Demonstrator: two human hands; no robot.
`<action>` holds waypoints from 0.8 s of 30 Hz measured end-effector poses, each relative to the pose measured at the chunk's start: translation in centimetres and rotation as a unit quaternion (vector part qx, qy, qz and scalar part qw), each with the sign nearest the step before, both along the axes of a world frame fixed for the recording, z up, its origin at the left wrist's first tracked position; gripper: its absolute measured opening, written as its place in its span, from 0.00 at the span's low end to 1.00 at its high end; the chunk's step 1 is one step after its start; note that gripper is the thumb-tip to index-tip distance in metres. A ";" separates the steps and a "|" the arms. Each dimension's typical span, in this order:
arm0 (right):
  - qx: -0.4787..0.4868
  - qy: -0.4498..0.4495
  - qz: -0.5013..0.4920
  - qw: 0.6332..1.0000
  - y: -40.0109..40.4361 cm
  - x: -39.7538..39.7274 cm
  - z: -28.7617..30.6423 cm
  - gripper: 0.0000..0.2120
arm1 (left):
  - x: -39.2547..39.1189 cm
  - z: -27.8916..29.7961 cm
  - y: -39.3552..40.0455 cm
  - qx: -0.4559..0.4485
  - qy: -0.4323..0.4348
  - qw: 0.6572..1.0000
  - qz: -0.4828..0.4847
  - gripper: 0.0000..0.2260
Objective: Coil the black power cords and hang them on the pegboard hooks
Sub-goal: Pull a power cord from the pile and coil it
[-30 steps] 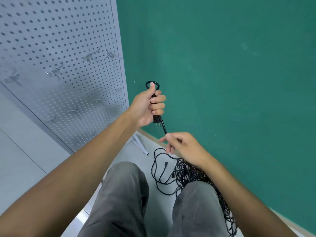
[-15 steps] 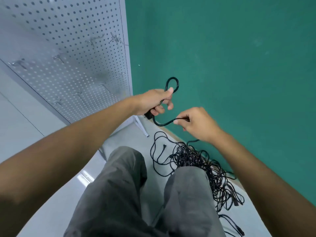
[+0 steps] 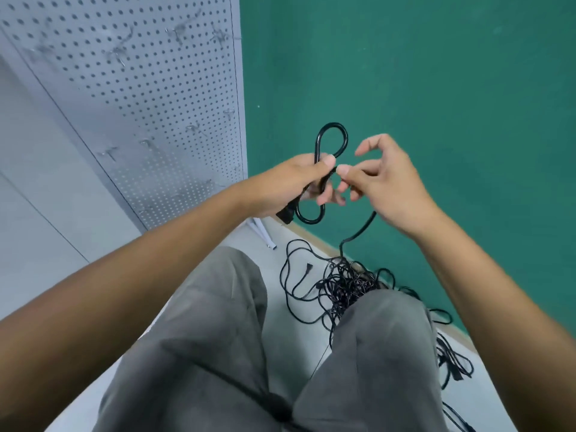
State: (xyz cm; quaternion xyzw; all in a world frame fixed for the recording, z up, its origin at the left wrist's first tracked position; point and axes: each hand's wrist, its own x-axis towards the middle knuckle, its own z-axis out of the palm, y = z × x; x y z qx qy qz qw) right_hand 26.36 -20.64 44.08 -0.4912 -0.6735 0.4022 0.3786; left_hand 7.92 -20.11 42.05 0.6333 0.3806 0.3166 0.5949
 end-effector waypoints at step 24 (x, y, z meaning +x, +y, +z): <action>0.020 0.053 -0.061 0.997 2.7 6.5 -1.4 0.10 | 2.4 3.4 3.2 -0.099 0.060 0.993 0.007 0.14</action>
